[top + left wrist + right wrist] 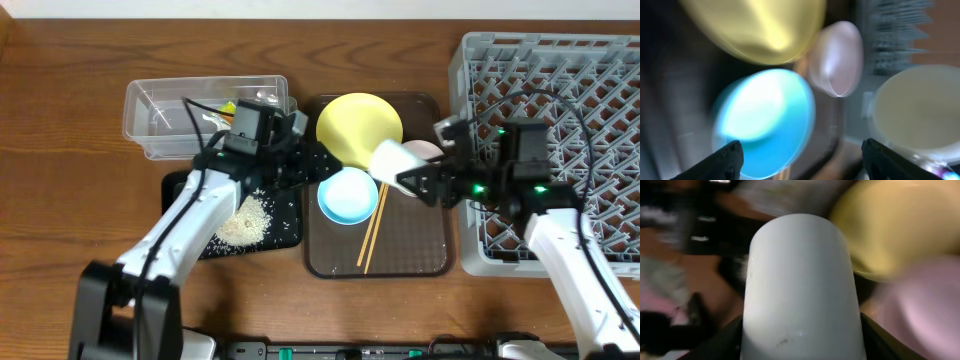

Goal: Sort waste into correct bins and load items into the dishwasher rack

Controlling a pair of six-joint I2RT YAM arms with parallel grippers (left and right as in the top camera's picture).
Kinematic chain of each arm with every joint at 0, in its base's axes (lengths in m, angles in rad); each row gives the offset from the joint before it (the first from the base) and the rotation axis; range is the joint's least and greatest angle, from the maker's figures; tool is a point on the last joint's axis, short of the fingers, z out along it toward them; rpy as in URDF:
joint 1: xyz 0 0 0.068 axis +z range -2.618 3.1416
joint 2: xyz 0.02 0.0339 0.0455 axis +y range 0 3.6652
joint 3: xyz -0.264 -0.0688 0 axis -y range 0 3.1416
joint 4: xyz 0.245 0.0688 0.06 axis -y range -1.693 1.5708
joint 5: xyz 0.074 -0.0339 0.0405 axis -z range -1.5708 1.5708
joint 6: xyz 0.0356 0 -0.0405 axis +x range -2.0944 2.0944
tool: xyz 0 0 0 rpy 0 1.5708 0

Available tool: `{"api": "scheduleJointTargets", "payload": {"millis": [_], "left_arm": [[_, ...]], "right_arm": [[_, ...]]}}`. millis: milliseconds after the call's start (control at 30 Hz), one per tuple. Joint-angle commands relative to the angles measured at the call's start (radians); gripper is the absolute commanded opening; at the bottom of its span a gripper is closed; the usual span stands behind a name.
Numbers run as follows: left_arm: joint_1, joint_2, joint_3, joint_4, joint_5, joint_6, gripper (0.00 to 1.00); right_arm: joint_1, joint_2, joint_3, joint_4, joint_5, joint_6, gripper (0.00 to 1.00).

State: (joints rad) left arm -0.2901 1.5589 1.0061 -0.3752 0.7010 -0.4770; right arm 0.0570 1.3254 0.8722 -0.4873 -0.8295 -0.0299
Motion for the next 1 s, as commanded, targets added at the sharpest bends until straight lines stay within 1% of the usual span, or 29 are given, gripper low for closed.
{"api": "scheduleJointTargets", "payload": {"millis": [0,100,133,200,300,433,600,800,833,900,967], "left_arm": [[0.017,-0.127,0.012,-0.072,-0.252,0.119,0.83],[0.017,-0.228,0.012,-0.179,-0.405,0.133,0.84],[0.017,-0.263,0.011,-0.213,-0.451,0.133,0.84],[0.017,-0.318,0.011,-0.262,-0.522,0.133,0.84],[0.017,-0.385,0.011,-0.303,-0.600,0.132,0.84],[0.017,-0.418,0.011,-0.301,-0.609,0.132,0.84],[0.017,-0.406,0.011,-0.301,-0.608,0.132,0.84],[0.017,-0.400,0.011,-0.301,-0.608,0.132,0.84],[0.017,-0.400,0.011,-0.301,-0.608,0.132,0.84],[0.017,-0.400,0.011,-0.302,-0.608,0.132,0.84],[0.017,-0.400,0.011,-0.302,-0.608,0.132,0.85]], "right_arm": [[-0.069,-0.081,0.108,-0.098,0.305,0.007,0.19],[-0.127,-0.113,0.203,-0.260,0.522,0.008,0.04],[-0.147,-0.117,0.236,-0.315,0.600,0.018,0.01],[-0.188,-0.116,0.291,-0.409,0.757,0.066,0.01],[-0.243,-0.113,0.320,-0.494,0.881,0.111,0.01],[-0.345,-0.085,0.320,-0.570,0.924,0.139,0.01],[-0.454,-0.002,0.320,-0.631,0.926,0.149,0.01],[-0.482,0.129,0.320,-0.623,0.910,0.149,0.01],[-0.482,0.146,0.320,-0.616,0.895,0.149,0.03],[-0.482,0.179,0.320,-0.606,0.855,0.149,0.20],[-0.482,0.204,0.320,-0.599,0.815,0.149,0.52]]}}
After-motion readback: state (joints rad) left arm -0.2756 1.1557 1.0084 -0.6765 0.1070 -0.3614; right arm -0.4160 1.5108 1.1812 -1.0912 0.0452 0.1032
